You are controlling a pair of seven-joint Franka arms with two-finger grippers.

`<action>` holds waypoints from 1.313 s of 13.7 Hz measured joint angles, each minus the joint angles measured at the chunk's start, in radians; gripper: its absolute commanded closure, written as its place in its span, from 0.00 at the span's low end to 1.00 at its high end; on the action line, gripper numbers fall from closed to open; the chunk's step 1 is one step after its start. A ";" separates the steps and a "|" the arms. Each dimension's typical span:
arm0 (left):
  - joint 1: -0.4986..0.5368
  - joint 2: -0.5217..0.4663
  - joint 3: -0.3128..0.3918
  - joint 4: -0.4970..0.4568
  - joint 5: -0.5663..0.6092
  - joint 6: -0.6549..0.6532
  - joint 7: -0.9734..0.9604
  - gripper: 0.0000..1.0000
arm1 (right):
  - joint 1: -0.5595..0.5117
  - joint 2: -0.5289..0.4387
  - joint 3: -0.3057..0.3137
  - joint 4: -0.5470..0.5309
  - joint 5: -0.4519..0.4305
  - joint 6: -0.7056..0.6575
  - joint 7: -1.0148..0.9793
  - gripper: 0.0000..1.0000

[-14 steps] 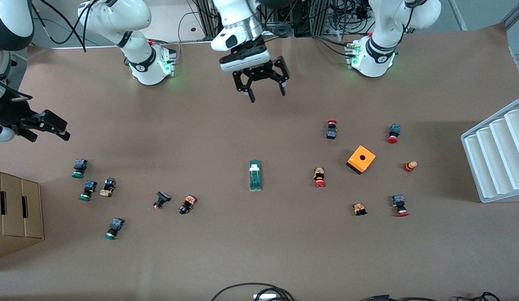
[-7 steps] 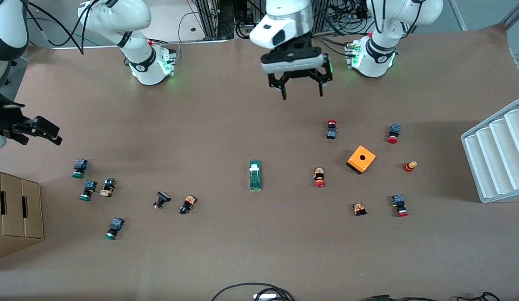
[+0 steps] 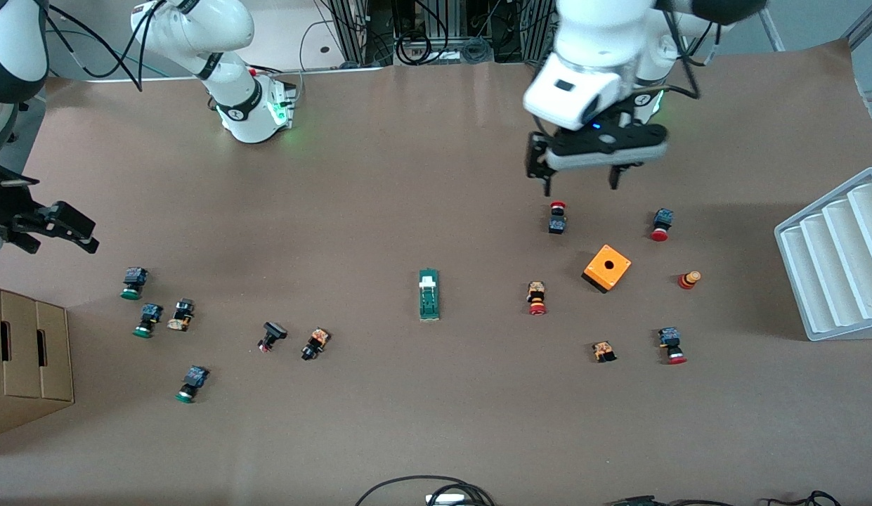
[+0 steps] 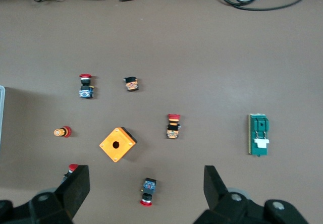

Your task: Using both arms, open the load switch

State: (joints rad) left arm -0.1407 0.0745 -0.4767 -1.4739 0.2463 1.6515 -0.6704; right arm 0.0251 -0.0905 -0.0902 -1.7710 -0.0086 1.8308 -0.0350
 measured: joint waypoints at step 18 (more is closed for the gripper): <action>0.419 0.013 0.208 0.019 -0.254 -0.003 0.449 0.00 | 0.012 0.003 0.006 0.001 -0.008 -0.001 0.001 0.00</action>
State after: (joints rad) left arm 0.2785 0.0875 -0.2690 -1.4546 -0.0075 1.6487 -0.2217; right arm 0.0373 -0.0873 -0.0844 -1.7701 -0.0170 1.8300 -0.0344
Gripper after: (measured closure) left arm 0.000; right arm 0.000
